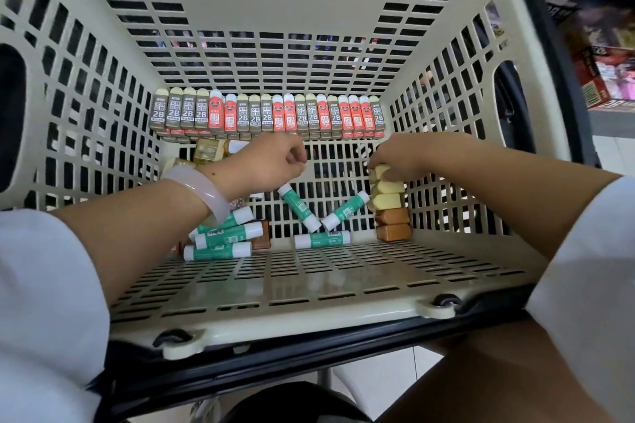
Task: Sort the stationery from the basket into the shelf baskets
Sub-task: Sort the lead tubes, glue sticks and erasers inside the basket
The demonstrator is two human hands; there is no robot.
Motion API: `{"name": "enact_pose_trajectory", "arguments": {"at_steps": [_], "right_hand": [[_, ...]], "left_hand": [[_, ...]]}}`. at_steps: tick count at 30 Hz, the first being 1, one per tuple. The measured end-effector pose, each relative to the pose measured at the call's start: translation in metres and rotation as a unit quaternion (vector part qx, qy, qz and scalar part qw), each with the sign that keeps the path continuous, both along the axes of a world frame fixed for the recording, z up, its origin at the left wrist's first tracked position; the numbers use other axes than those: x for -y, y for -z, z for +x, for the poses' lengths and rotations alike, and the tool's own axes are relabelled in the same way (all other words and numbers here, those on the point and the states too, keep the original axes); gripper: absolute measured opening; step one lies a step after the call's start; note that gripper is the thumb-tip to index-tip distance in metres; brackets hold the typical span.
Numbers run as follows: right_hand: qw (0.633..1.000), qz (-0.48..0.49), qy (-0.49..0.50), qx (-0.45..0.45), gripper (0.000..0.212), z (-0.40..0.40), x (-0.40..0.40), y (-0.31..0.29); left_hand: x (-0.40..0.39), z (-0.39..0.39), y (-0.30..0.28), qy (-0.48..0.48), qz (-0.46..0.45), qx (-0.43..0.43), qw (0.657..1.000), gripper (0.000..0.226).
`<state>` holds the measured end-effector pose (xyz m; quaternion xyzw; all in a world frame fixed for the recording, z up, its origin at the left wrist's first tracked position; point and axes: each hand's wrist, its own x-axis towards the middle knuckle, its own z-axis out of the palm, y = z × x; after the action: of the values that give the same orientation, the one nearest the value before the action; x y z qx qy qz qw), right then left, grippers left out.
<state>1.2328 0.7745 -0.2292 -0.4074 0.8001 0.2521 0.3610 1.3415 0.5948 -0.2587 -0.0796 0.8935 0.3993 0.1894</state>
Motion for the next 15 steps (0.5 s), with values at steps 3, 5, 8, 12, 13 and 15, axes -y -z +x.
{"name": "enact_pose_trajectory", "arguments": {"at_steps": [3, 5, 8, 12, 13, 15], "right_hand": [[1.000, -0.024, -0.006, 0.001, 0.046, 0.000, 0.001, -0.003], [0.998, -0.062, -0.023, 0.001, 0.040, 0.002, 0.001, -0.006], [0.989, -0.111, -0.090, 0.028, 0.030, 0.011, 0.003, -0.011], [0.971, -0.026, -0.221, 0.087, 0.029, 0.032, -0.005, -0.011], [0.965, 0.007, -0.249, 0.085, 0.031, 0.036, -0.008, -0.010], [0.956, 0.057, -0.280, 0.068, 0.033, 0.039, -0.010, -0.008]], "left_hand": [[0.000, -0.002, 0.000, 0.003, 0.001, -0.002, 1.000, 0.003], [0.001, -0.003, -0.001, 0.008, -0.010, -0.011, 1.000, 0.005], [0.010, -0.002, -0.005, 0.058, -0.107, -0.043, 0.992, 0.013], [0.034, 0.001, -0.009, 0.096, -0.168, -0.062, 0.979, 0.017], [0.039, 0.001, -0.009, 0.103, -0.172, -0.061, 0.978, 0.019], [0.046, 0.003, -0.009, 0.127, -0.177, -0.056, 0.974, 0.022]]}}
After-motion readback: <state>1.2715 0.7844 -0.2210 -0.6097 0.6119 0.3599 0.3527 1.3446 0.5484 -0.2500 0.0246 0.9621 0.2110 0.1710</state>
